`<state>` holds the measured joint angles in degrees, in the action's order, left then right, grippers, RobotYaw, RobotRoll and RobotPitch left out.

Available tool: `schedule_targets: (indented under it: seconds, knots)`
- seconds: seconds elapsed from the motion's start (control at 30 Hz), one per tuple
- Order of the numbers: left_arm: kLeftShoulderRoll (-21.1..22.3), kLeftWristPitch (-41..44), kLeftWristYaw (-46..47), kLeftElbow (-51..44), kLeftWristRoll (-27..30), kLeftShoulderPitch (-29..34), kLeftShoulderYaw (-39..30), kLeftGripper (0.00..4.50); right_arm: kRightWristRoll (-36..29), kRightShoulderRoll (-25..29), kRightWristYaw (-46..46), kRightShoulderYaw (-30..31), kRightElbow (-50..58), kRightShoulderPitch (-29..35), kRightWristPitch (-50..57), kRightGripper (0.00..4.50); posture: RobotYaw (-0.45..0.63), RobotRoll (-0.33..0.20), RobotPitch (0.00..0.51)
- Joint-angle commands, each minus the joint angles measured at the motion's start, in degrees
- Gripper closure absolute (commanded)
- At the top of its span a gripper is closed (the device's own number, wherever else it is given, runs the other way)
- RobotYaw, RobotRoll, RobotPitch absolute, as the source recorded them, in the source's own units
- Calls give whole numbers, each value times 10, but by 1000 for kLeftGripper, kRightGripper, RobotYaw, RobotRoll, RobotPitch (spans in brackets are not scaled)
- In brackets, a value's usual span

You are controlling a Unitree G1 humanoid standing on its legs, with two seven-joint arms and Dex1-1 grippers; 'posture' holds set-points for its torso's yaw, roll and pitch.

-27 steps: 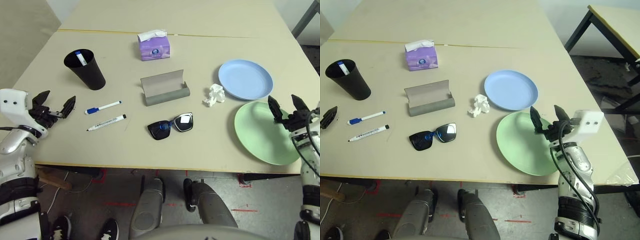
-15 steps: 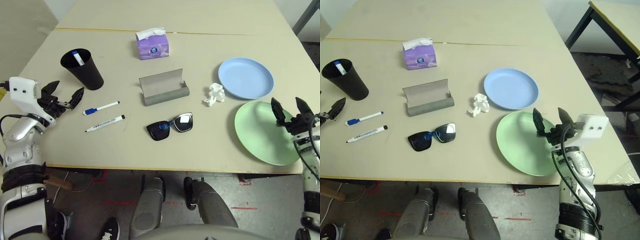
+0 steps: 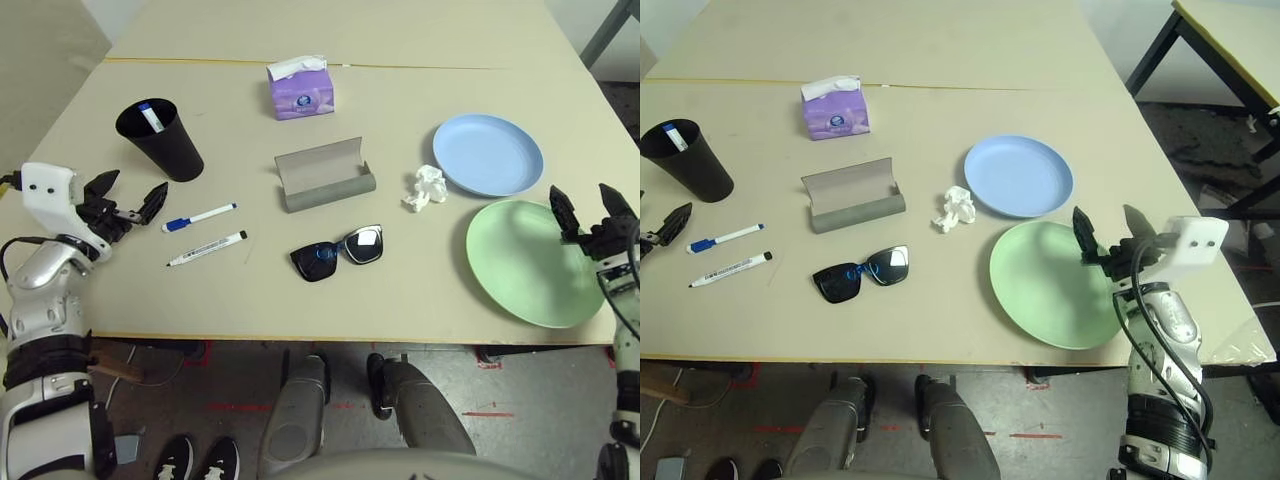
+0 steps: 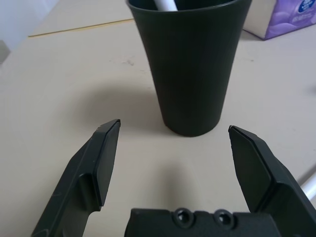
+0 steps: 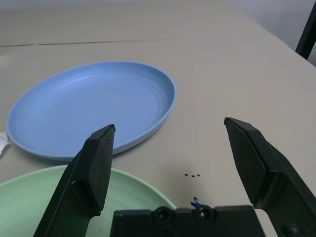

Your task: Organize and tidy the items on the table.

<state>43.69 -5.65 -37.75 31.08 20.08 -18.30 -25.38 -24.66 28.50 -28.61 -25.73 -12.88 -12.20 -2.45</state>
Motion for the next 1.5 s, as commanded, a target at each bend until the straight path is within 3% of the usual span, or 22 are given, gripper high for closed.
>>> schedule_targets:
  seconds: [0.03, 0.27, 0.43, 0.8, 0.9, 1.03, 1.3, 1.5]
  knots:
    - [-3, -4, 3, -6, 4, 18, -12, 47, 2, 11, -9, -3, -20, -5, -5, 0, 68, 0, 244]
    - [-9, 16, -25, -15, 20, 11, -2, 47, 1, 20, -20, -8, -42, -10, -9, 0, 60, 0, 239]
    - [-9, 90, -141, -80, 69, 19, 38, 47, -1, 27, -27, -8, -48, -14, -7, 0, 59, 0, 234]
    - [22, 190, -351, -215, 118, 24, 135, 47, 4, 47, -41, -11, -69, -30, -12, 0, 44, 0, 230]
    - [36, 196, -389, -221, 119, 21, 145, 47, -9, 49, -15, -36, -58, -30, -4, 0, 28, 0, 229]
    - [46, 234, -425, -222, 146, 6, 138, 47, 27, 71, 47, -60, -4, 1, 4, 0, 0, 0, 233]
    - [50, 191, -497, -215, 130, -17, 158, 47, -132, 195, -10, -139, 185, 155, 363, 0, -78, 0, 242]
    - [29, 126, -508, -162, 103, -62, 169, 47, -242, 265, -12, -224, 241, 231, 644, 0, -114, 0, 247]
